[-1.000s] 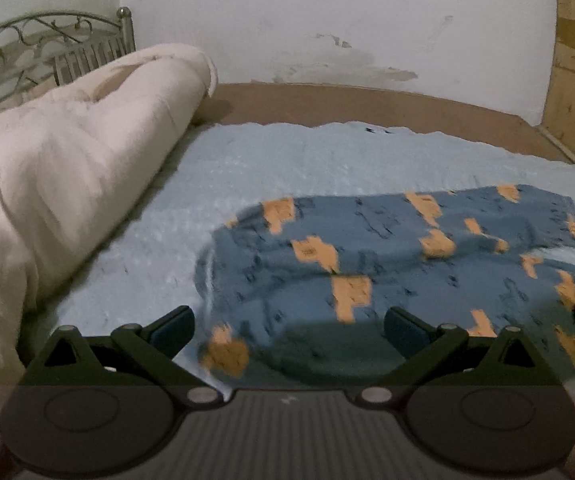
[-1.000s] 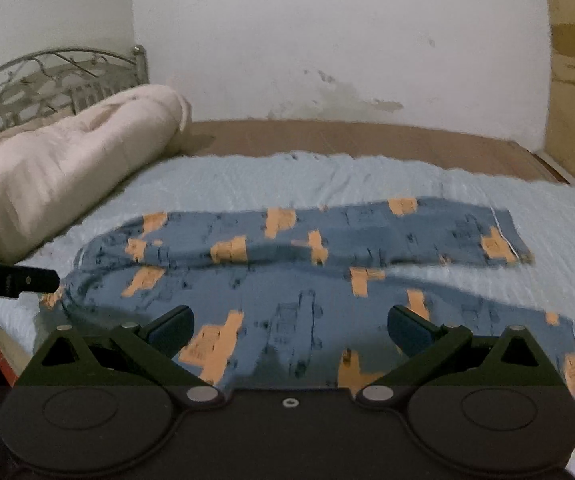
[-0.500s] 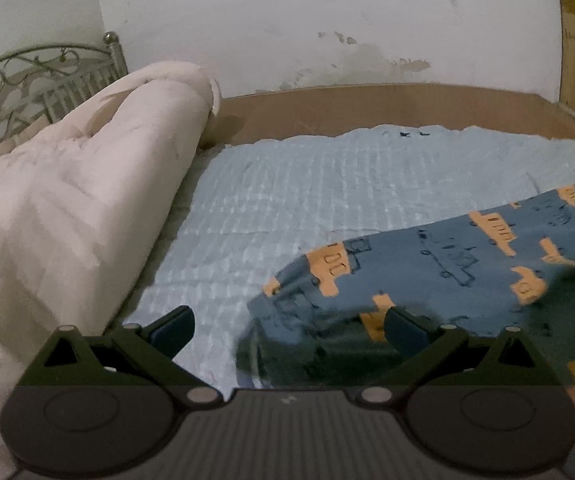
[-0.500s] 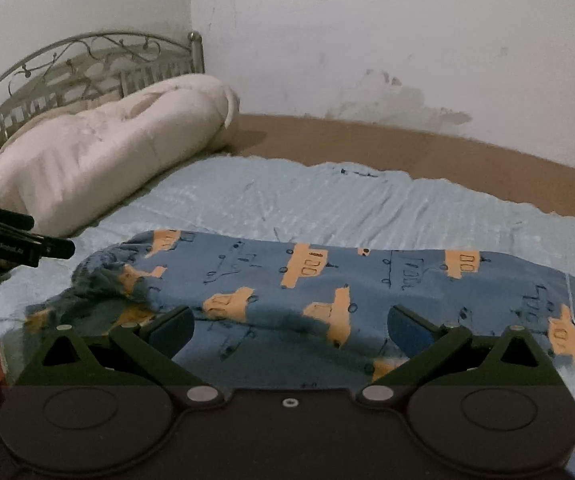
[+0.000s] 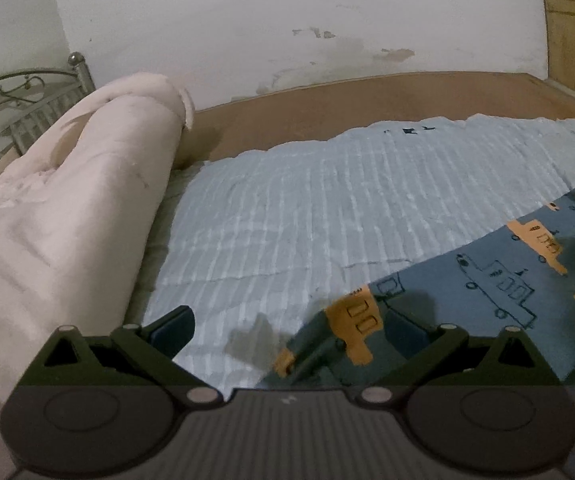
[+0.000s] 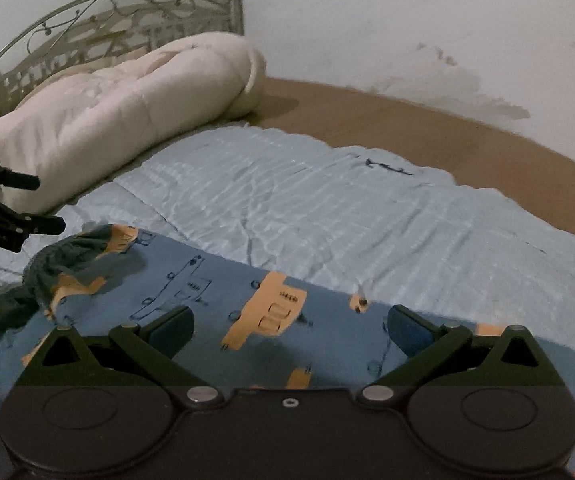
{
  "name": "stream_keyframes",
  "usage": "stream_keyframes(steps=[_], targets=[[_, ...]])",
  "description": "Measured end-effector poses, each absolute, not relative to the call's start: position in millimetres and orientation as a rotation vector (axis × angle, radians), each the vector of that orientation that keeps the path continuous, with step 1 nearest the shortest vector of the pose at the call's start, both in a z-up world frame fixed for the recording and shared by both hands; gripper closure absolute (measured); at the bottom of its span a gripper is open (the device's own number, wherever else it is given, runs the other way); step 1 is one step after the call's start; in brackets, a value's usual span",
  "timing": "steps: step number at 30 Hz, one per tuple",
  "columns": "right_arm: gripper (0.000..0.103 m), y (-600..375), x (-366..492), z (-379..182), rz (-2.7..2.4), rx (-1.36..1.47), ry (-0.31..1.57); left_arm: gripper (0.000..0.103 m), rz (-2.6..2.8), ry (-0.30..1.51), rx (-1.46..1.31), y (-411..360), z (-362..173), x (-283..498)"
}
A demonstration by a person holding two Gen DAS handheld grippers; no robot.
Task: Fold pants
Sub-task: 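Lower both grippers to the pants' waistband and close on its edge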
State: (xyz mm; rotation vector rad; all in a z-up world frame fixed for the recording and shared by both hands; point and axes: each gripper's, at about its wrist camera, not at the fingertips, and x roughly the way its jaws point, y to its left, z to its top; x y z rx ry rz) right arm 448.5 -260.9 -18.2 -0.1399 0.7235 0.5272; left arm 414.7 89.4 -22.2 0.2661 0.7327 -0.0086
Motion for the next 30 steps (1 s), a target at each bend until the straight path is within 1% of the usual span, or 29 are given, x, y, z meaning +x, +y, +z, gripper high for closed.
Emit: stream_keyframes(steps=[5, 11, 13, 16, 18, 19, 22, 23, 24, 25, 26, 27, 28, 29, 30], targets=[[0.001, -248.2, 487.9, -25.3, 0.546, -0.186, 0.772, 0.001, -0.106, 0.722, 0.288, 91.7, -30.0, 435.9], [0.001, -237.6, 529.0, -37.8, 0.602, -0.245, 0.853, 0.001, -0.204, 0.803, 0.339, 98.5, -50.7, 470.3], [0.004, -237.1, 539.5, -44.0, 0.613, -0.255, 0.879, 0.001, -0.231, 0.825, 0.309, 103.5, -55.6, 478.6], [0.013, -237.1, 552.9, -55.7, 0.638, -0.267, 0.925, 0.001, -0.258, 0.867, 0.248, 112.1, -60.8, 490.1], [0.019, -235.9, 557.0, -60.8, 0.678, -0.262, 0.946, 0.007, -0.268, 0.894, 0.227, 115.2, -63.6, 493.6], [0.02, -234.7, 557.7, -63.5, 0.702, -0.264, 0.958, 0.013, -0.274, 0.906, 0.227, 115.8, -65.0, 495.2], [0.02, -229.2, 555.1, -69.0, 0.751, -0.296, 0.975, 0.022, -0.281, 0.934, 0.232, 114.5, -69.0, 496.8], [0.023, -227.7, 553.8, -70.4, 0.759, -0.303, 0.979, 0.026, -0.284, 0.94, 0.233, 113.3, -70.3, 496.2], [0.027, -226.7, 552.3, -71.6, 0.76, -0.311, 0.981, 0.028, -0.288, 0.944, 0.233, 112.1, -71.1, 495.4], [0.029, -227.2, 550.7, -71.8, 0.764, -0.312, 0.98, 0.032, -0.291, 0.95, 0.23, 111.2, -72.0, 494.6], [0.034, -226.9, 549.7, -72.3, 0.767, -0.313, 0.98, 0.04, -0.297, 0.955, 0.227, 110.1, -72.7, 493.6], [0.041, -226.3, 548.5, -72.2, 0.765, -0.317, 0.977, 0.044, -0.303, 0.959, 0.225, 108.8, -72.8, 492.8], [0.045, -225.8, 547.4, -72.0, 0.762, -0.323, 0.974, 0.052, -0.311, 0.963, 0.224, 107.6, -72.6, 492.0], [0.054, -226.3, 547.1, -70.9, 0.759, -0.327, 0.973, 0.062, -0.317, 0.967, 0.222, 106.8, -72.4, 491.4], [0.063, -226.0, 546.6, -70.2, 0.752, -0.331, 0.969, 0.068, -0.314, 0.974, 0.219, 105.8, -72.1, 491.3]])
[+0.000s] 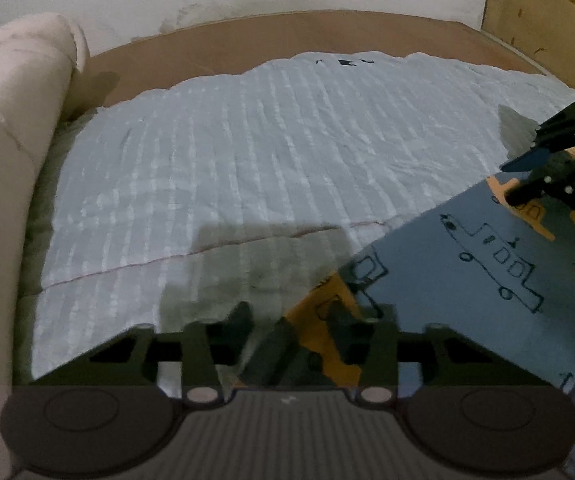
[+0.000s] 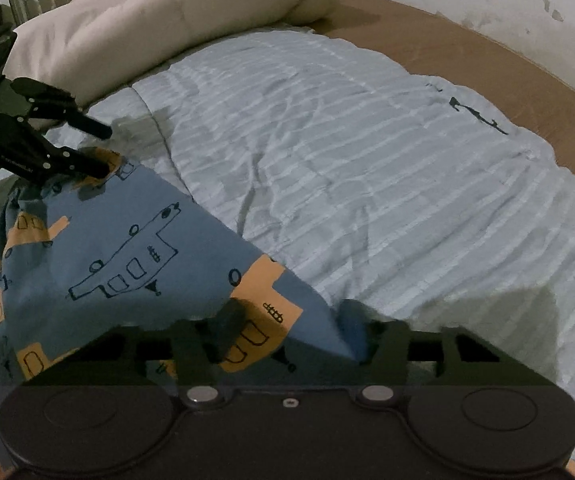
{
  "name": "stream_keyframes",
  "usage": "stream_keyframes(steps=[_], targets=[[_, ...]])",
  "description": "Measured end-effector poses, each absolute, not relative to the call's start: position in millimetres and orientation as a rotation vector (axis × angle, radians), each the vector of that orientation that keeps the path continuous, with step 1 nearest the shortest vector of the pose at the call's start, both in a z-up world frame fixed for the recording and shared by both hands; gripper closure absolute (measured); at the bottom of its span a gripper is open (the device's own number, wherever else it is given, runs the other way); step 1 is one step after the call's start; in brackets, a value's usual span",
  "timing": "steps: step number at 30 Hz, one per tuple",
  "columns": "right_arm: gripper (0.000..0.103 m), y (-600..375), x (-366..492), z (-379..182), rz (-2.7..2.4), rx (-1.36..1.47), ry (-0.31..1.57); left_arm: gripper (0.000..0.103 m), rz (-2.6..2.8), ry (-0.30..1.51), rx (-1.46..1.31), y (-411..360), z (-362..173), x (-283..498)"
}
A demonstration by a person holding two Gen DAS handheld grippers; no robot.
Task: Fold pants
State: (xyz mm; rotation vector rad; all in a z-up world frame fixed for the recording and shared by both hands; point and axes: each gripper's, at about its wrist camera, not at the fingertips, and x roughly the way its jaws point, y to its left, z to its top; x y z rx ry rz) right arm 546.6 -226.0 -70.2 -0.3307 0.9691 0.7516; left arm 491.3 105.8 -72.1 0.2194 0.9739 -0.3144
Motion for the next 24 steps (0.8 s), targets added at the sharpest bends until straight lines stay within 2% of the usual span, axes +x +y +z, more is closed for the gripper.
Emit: stream_keyframes(steps=[1, 2, 3, 4, 6, 8, 16, 24], targets=[[0.068, -225.6, 545.8, -69.5, 0.743, -0.335, 0.965, 0.082, -0.31, 0.984, 0.215, 105.1, -72.0, 491.6], [0.08, -226.0, 545.1, -68.7, 0.739, -0.335, 0.963, 0.092, -0.301, 0.993, 0.208, 105.1, -71.8, 491.9], [0.09, -225.8, 543.5, -68.2, 0.741, -0.333, 0.959, 0.096, -0.296, 0.994, 0.199, 105.4, -70.8, 491.4], [0.093, -224.7, 540.7, -68.2, 0.744, -0.338, 0.957, 0.103, -0.301, 0.988, 0.191, 105.6, -69.0, 490.0], [0.101, -220.9, 532.9, -67.5, 0.746, -0.371, 0.941, 0.103, -0.296, 0.96, 0.203, 104.6, -63.4, 485.7], [0.102, -217.7, 528.6, -63.7, 0.727, -0.397, 0.919, 0.103, -0.269, 0.941, 0.207, 104.8, -56.2, 485.1], [0.102, -197.6, 532.0, -28.2, 0.576, -0.427, 0.681, 0.103, -0.105, 0.866, 0.133, 117.0, -43.8, 496.3], [0.102, -187.7, 522.6, -30.8, 0.528, -0.437, 0.626, 0.103, -0.12, 0.779, 0.156, 115.2, -32.8, 469.8]])
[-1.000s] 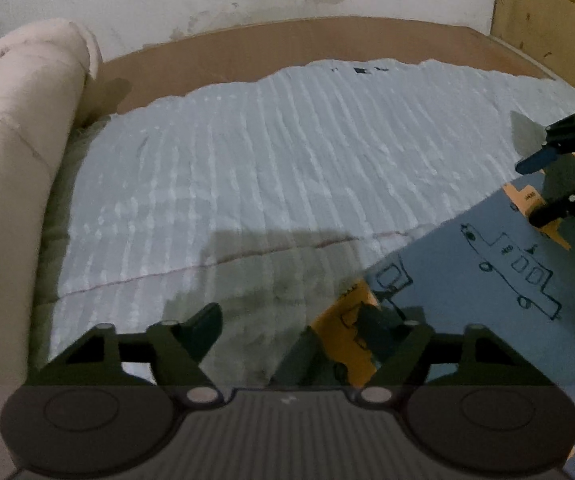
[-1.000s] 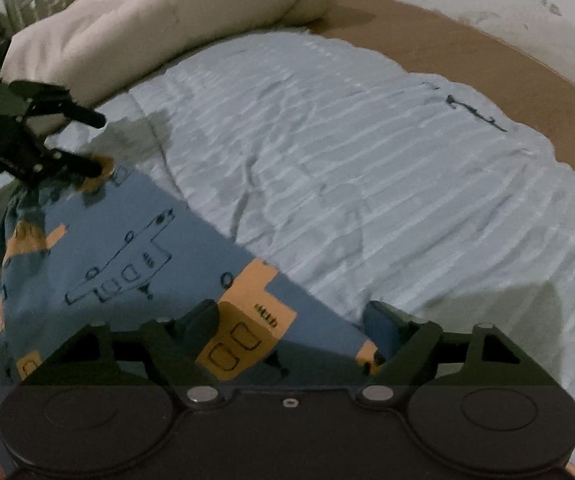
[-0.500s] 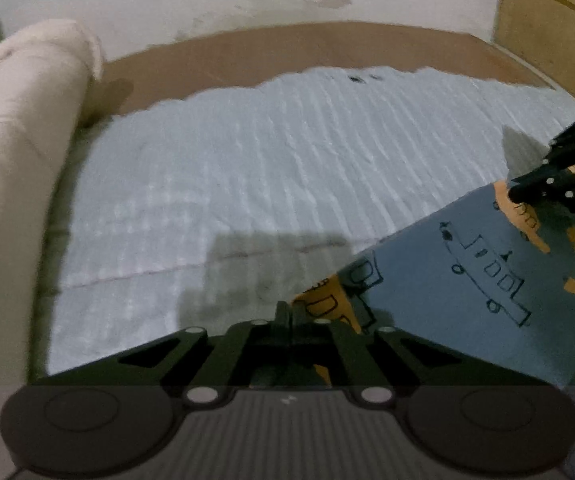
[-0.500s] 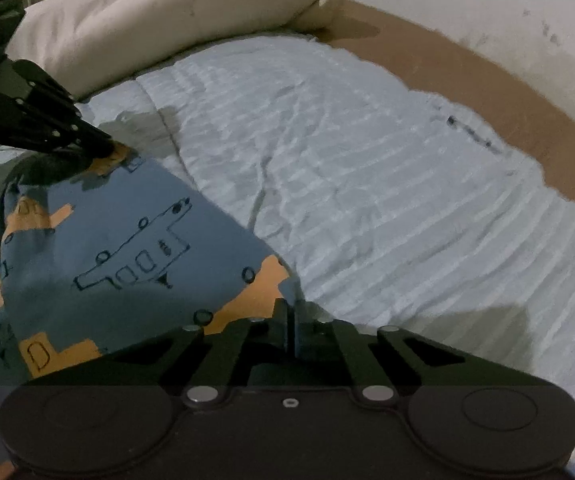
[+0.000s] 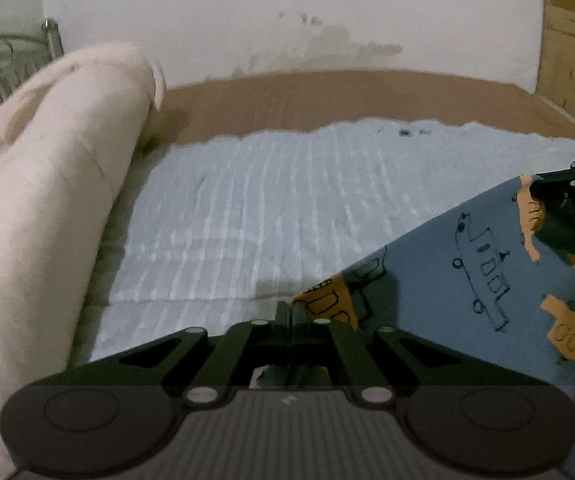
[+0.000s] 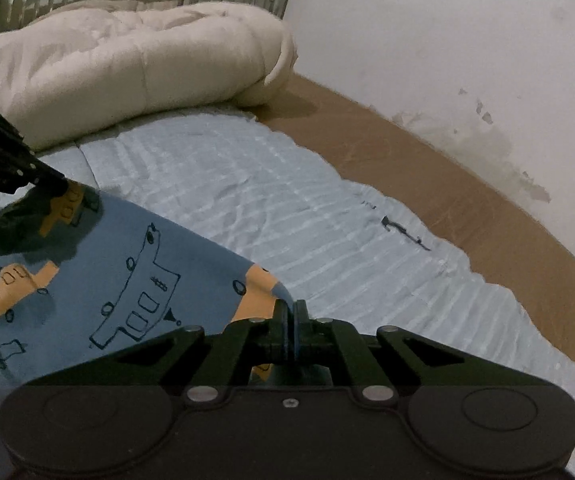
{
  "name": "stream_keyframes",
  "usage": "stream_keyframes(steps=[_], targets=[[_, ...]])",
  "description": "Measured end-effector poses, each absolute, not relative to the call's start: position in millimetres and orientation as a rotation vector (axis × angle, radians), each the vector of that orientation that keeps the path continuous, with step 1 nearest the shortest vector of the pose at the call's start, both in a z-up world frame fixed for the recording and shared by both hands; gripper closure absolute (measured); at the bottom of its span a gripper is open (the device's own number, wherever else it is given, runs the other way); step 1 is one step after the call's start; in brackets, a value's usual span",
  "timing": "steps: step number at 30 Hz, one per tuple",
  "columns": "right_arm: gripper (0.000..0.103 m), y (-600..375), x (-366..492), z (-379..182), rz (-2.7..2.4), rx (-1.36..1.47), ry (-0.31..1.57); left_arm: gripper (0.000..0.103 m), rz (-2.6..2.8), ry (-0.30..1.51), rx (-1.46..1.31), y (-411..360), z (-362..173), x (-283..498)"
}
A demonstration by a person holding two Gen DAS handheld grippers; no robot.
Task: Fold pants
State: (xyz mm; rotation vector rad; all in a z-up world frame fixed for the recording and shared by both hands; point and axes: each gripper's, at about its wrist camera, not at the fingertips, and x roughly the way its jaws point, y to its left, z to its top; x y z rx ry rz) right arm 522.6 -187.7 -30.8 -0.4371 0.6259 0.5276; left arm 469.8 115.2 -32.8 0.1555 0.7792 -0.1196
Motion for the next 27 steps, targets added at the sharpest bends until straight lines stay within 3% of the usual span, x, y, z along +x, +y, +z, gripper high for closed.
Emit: stream_keyframes(steps=[13, 27], targets=[[0.102, -222.4, 386.7, 28.6, 0.541, -0.428, 0.483, 0.103, -0.161, 0.634, 0.212, 90.3, 20.5, 352.1], [0.102, -237.8, 232.6, 9.8, 0.503, -0.33, 0.524, 0.103, -0.148, 0.579, 0.273, 67.6, -11.7, 231.1]])
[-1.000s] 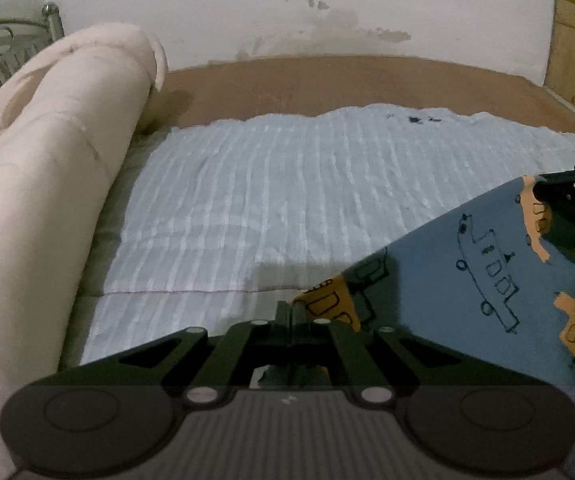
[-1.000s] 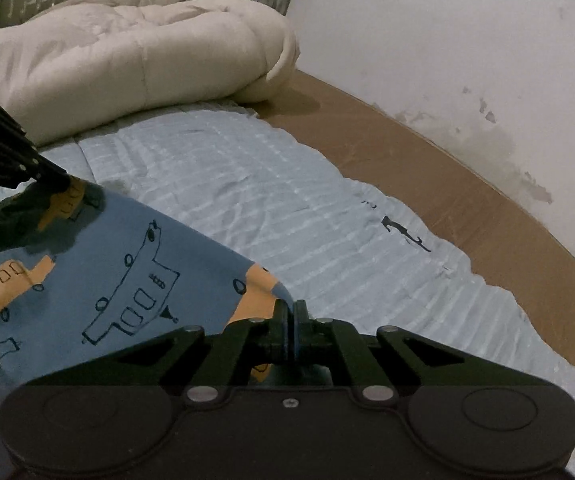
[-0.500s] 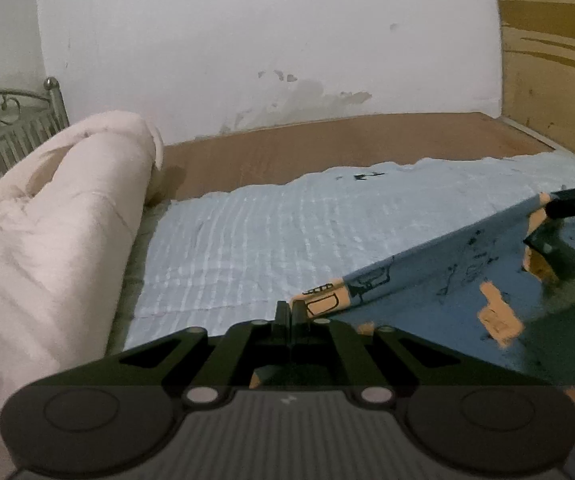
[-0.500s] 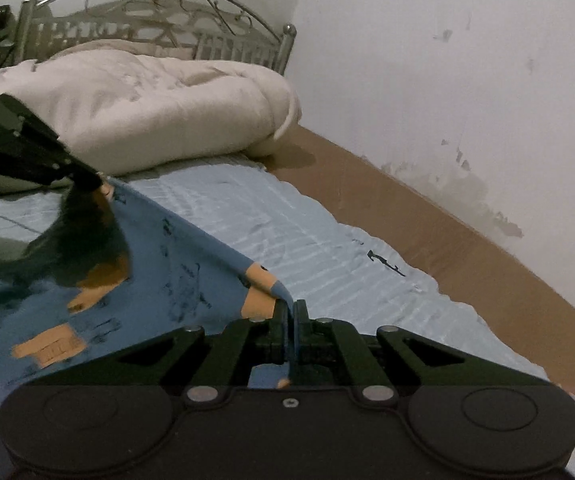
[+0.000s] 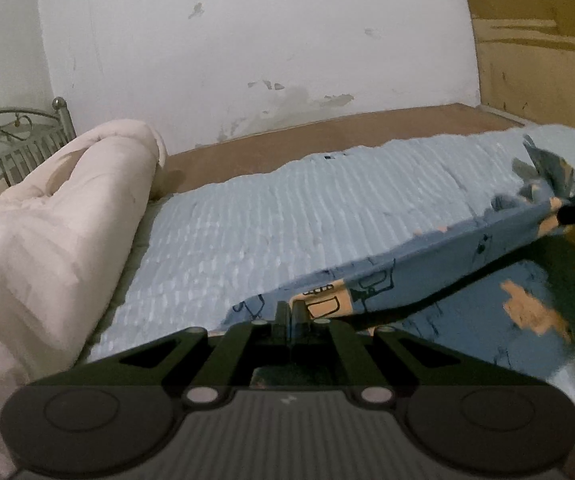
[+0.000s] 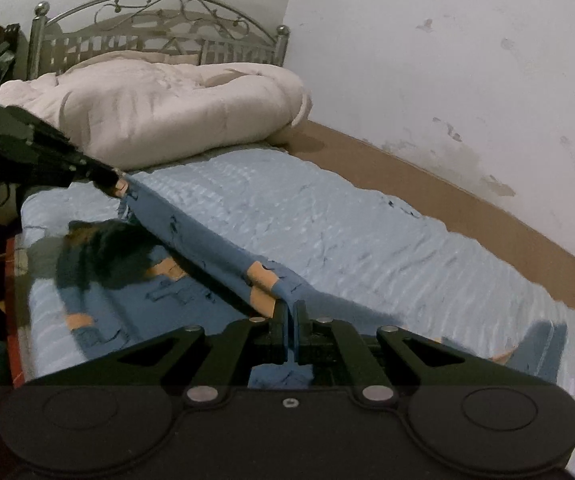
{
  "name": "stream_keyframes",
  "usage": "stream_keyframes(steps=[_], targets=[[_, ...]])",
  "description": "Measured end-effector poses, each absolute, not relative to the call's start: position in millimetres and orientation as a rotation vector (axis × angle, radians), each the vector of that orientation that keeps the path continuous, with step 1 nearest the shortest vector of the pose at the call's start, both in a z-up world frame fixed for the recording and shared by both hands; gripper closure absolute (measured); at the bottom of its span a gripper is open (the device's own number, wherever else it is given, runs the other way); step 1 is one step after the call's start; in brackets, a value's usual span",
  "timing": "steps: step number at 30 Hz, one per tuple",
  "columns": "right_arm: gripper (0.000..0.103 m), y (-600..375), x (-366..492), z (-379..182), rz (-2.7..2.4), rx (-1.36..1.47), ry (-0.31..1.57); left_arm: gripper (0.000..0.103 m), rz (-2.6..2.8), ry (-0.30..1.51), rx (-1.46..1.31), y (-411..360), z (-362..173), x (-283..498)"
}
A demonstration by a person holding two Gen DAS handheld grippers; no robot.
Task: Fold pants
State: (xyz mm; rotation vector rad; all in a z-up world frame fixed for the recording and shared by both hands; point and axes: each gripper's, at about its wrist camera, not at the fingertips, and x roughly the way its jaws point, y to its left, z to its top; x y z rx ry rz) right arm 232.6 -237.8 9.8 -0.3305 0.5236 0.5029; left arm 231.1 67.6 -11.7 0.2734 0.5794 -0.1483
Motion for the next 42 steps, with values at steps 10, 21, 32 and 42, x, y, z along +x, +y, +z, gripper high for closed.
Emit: stream_keyframes(steps=[10, 21, 32, 42], targets=[[0.103, -232.0, 192.8, -15.5, 0.428, -0.3, 0.52, 0.103, -0.128, 0.536, 0.318, 62.6, -37.6, 199.7], [0.103, -224.5, 162.7, -27.8, 0.432, -0.338, 0.536, 0.103, -0.145, 0.533, 0.416, 60.5, -55.0, 185.0], [0.103, -220.4, 152.9, -46.1, 0.431, -0.363, 0.569, 0.103, -0.156, 0.576, 0.42, 61.9, -68.6, 182.3], [0.08, -221.9, 153.0, -57.4, 0.423, -0.336, 0.593, 0.035, -0.175, 0.558, 0.356, 55.8, -55.9, 167.1]])
